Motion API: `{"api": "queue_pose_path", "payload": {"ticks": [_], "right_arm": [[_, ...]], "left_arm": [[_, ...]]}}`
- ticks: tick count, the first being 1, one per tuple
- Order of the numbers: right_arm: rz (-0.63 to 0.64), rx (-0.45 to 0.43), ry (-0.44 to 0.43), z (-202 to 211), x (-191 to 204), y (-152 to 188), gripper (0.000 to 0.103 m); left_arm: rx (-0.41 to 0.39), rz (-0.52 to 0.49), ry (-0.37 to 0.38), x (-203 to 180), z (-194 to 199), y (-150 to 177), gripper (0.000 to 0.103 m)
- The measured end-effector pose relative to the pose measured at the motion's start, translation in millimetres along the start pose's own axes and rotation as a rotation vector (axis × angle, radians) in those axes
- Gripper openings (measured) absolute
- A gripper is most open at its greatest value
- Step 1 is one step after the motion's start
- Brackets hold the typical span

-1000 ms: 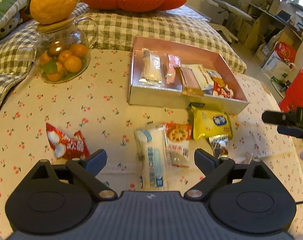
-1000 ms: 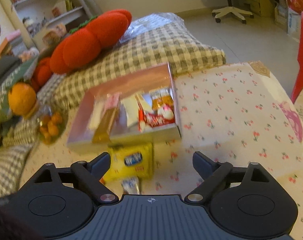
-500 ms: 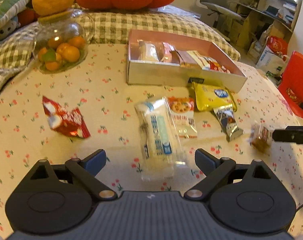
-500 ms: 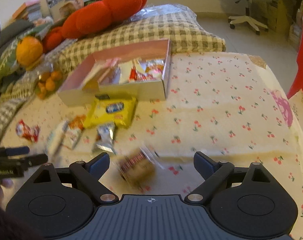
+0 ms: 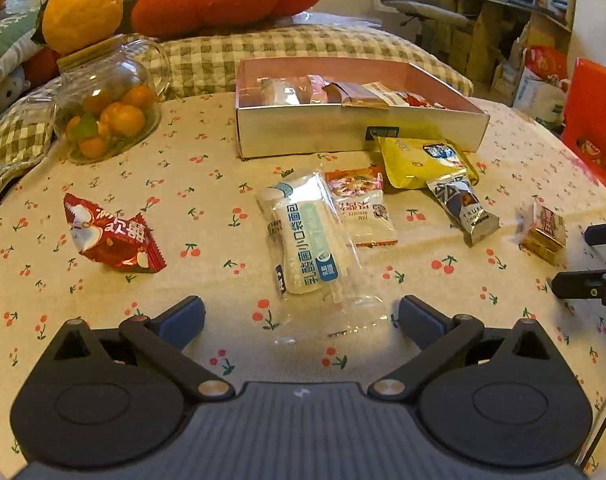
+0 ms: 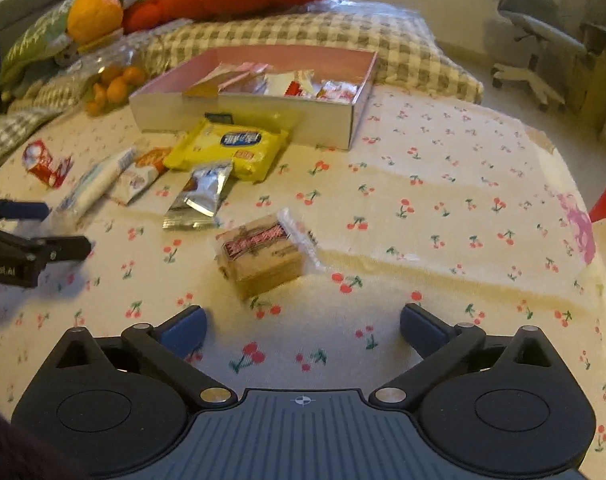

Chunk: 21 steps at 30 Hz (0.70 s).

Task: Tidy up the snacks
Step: 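Withdraw both tools from the box toward the remaining snacks, then grasp white-and-blue bread packet with left tool while right tool grasps brown beef packet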

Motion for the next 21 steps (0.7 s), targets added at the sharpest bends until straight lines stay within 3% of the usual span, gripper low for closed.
{"api": "queue_pose_path", "payload": {"ticks": [11, 17, 21], "right_arm": [[-0.010, -0.064, 0.020, -14, 4, -9, 0.103], [0.002, -0.053, 0.010, -20, 7, -15, 0.103], [0.019, -0.050, 0.003, -21, 10, -17, 0.102]], "left_arm": [[-0.043, 0.002, -0.006, 0, -14, -9, 0.103], [-0.019, -0.002, 0.008, 0, -18, -12, 0.103], [-0.015, 0.000, 0.015, 2, -17, -15, 0.091]]}}
Point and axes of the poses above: each gripper's, at about its wrist camera, not at the fingertips, and z roughly against the way its jaws point, x to its left, y to its underside, the point moved 10 cm from there along -z, roughly the way its jaws point, and after that the axes turned 12 degrees about -x, right-handed, at the moved point
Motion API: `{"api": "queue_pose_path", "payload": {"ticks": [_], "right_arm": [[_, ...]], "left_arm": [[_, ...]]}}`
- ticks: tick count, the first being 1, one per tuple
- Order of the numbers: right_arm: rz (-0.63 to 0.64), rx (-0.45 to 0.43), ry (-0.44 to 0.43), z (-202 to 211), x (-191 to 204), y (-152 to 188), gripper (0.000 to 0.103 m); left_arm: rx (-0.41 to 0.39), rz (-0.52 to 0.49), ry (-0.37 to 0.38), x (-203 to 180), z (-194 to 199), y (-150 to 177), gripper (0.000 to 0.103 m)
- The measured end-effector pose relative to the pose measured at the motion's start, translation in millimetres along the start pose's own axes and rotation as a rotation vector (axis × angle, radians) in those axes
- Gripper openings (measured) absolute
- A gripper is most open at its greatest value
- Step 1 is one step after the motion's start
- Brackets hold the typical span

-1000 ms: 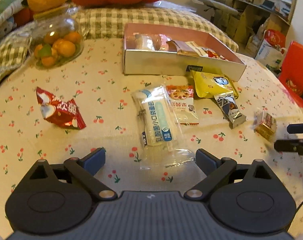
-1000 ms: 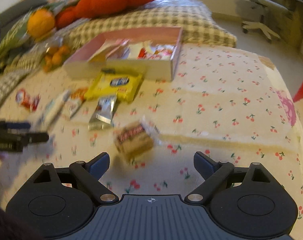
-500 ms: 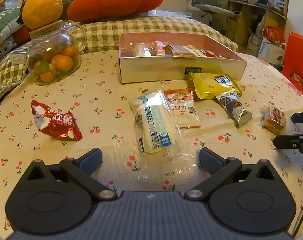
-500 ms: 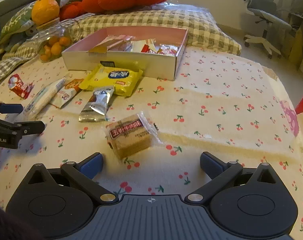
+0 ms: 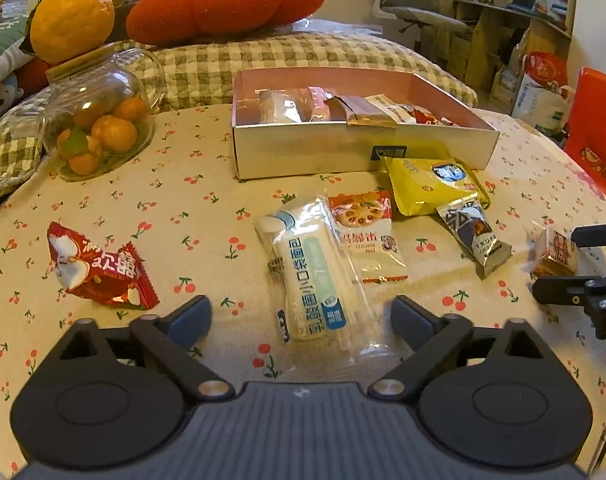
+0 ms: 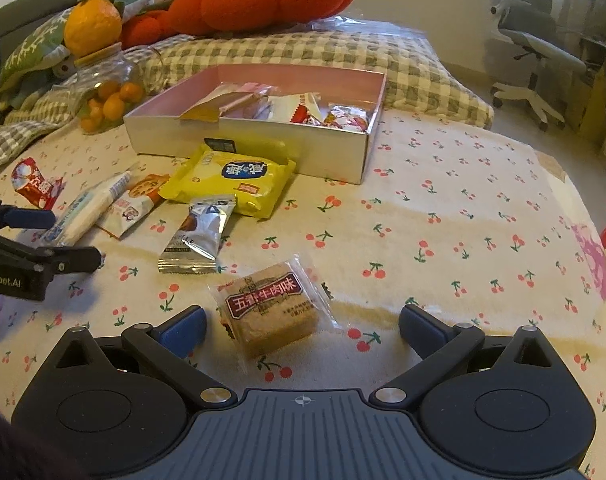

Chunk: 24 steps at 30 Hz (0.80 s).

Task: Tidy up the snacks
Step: 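Grasp white-and-blue bread packet with left tool while right tool grasps brown beef packet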

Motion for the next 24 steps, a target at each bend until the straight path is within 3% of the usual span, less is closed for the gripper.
{"api": "queue_pose_path", "payload": {"ticks": [6, 12, 20, 24], "right_arm": [[0.005, 0.000, -0.019, 1, 4, -4, 0.093], [-0.002, -0.002, -0.039, 4, 7, -7, 0.070], [-0.005, -0.006, -0.055, 6, 10, -11, 0.045], [-0.022, -0.001, -0.063, 7, 11, -14, 0.042]], "left_arm": [[-0.005, 0.015, 0.017, 0, 0, -5, 0.067], [-0.004, 0.045, 0.043, -2, 1, -9, 0.044], [0.008, 0.081, 0.050, 0, 2, -11, 0.032], [0.020, 0.093, 0.048, 0, 3, -13, 0.029]]}}
Point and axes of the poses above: each gripper's, at about its wrist camera, not at the fingertips, and z roughly against the way its jaws point, x to its left, y to its underside, the point moved 10 cm from there along -z, roughly the way its jaws point, and after that the axes turned 12 degrees about -x, right-handed, at the moved point
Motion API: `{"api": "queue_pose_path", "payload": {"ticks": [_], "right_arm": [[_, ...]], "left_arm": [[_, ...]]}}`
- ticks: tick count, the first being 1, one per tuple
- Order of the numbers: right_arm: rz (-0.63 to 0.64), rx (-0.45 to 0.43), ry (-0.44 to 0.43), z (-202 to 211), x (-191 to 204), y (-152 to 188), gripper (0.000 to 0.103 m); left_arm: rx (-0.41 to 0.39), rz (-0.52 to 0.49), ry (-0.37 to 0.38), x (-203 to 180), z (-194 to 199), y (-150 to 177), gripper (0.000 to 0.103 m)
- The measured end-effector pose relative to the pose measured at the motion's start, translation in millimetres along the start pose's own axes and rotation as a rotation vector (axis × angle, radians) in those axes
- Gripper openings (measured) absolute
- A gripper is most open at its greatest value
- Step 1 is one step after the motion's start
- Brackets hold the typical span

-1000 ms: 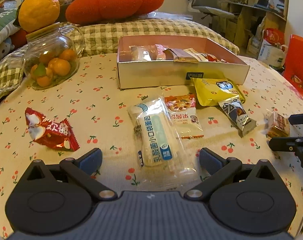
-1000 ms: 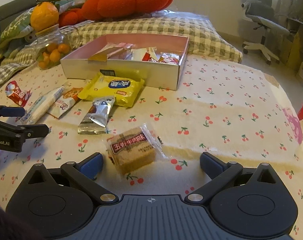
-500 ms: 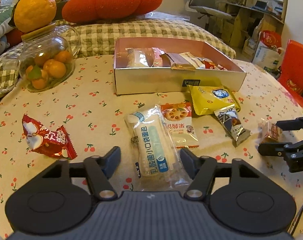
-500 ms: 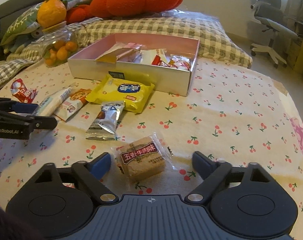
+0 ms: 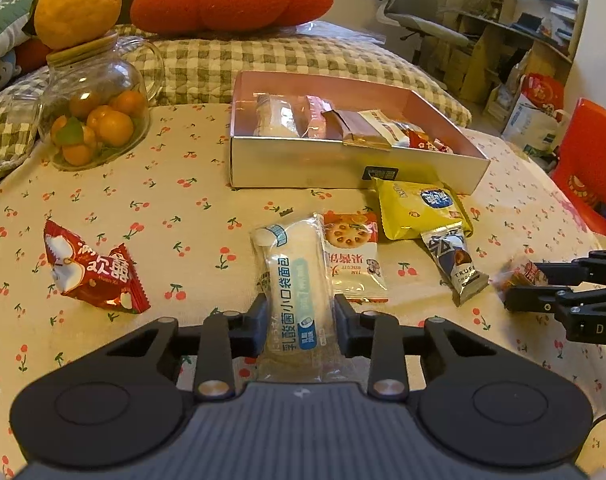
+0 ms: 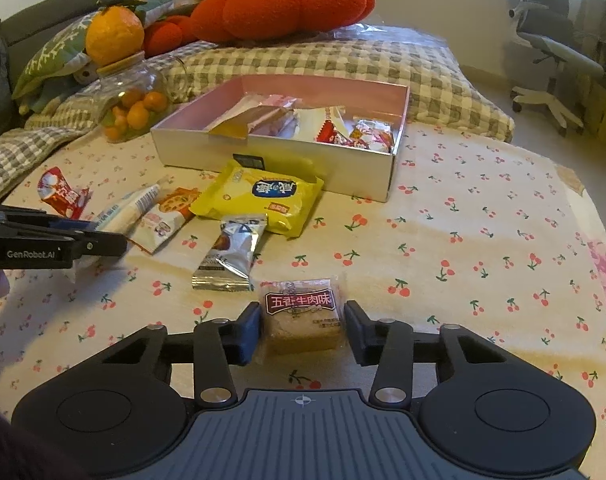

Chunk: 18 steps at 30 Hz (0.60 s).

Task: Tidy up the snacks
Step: 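Grasp white-and-blue bread packet with left tool while right tool grasps brown beef packet, then carry both packets into the silver box and open both tools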

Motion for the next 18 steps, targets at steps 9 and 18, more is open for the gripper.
{"api": "queue_pose_path", "payload": {"ticks": [9, 18], "right_arm": [[-0.072, 0.015, -0.005, 2, -3, -6, 0.041], [-0.178, 0.000, 0.002, 7, -10, -30, 0.041]], "left_arm": [[0.014, 0.047, 0.016, 0, 4, -9, 0.025], [0.001, 0.102, 0.032, 1, 11, -28, 0.024]]}}
Point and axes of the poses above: each gripper's, at about its wrist camera, not at the fingertips, and z roughly against the way its jaws point, x to its left, y to its underside, the point moved 10 cm from there along -z, roughly the way its jaws point, and after that the axes turned 12 degrees about -x, right-handed, at the moved point
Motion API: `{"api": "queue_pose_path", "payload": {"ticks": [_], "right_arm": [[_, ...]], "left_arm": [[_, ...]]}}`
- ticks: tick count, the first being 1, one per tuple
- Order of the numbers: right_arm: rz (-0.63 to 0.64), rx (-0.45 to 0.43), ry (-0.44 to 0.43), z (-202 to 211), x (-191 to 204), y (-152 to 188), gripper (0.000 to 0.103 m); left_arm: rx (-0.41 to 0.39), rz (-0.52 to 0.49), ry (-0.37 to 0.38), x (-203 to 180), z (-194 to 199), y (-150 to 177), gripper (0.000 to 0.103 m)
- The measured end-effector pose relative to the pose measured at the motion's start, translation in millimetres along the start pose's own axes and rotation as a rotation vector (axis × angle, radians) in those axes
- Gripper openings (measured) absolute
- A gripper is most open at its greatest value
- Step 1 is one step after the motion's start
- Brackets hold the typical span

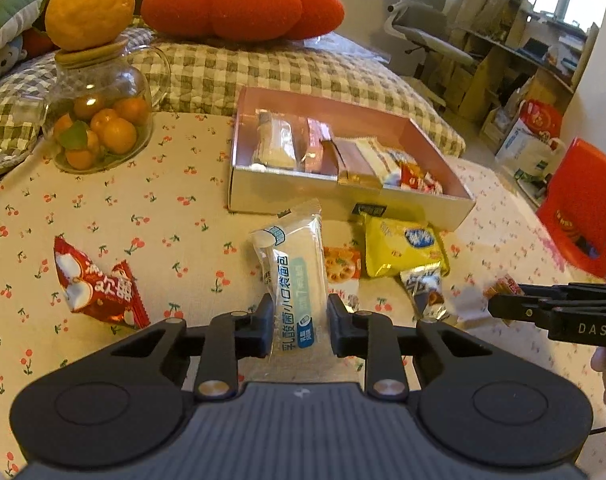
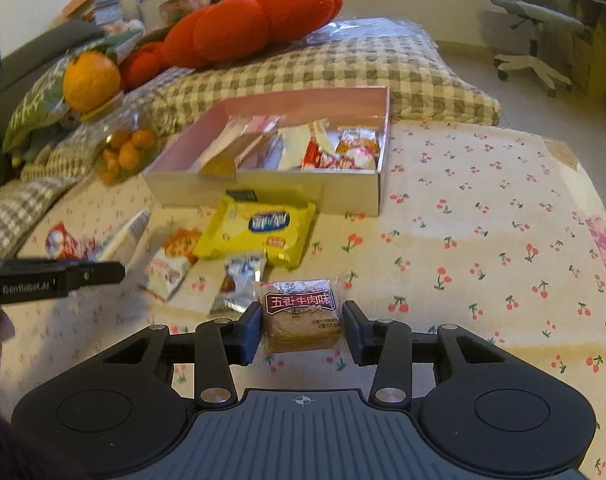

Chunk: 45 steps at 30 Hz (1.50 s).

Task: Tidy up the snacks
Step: 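Carry both packets into the silver box and open both tools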

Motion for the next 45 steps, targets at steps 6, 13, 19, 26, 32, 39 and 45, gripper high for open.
{"api": "queue_pose_path", "payload": {"ticks": [6, 13, 19, 26, 32, 39, 45], "right_arm": [[-0.091, -0.015, 0.010, -3, -3, -23, 0.041], [-0.209, -0.025, 0.013, -18, -4, -46, 0.041], [-0.291, -0.055, 0.024, -35, -5, -64, 0.041], [-0.396, -0.114, -0.001, -54, -1, -87, 0.041], [-0.462, -0.143, -0.006, -74, 1, -94, 0.041], [-0.492, -0.138, 0.021, -89, -2, -88, 0.041], [-0.495, -0.147, 0.031, -92, -5, -89, 0.042]], "left_arm": [[-0.026, 0.046, -0.003, 1, -1, -21, 0.023], [-0.051, 0.084, 0.003, -1, -10, -47, 0.023], [-0.054, 0.138, -0.002, 0, -28, -61, 0.023], [-0.081, 0.117, -0.020, -3, -49, -75, 0.023], [-0.105, 0.101, -0.046, 4, -63, -82, 0.023], [-0.111, 0.106, -0.054, 8, -77, -85, 0.023], [-0.122, 0.108, -0.061, 7, -84, -83, 0.023]]}}
Point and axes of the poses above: each gripper's, at about its wrist camera, not at the fingertips, and z roughly against the way its jaws point, x to its left, y to its underside, the point moved 10 cm from there along -z, roughly the way its jaws point, and after that the axes turned 12 degrees about -x, right-handed, at the moved point
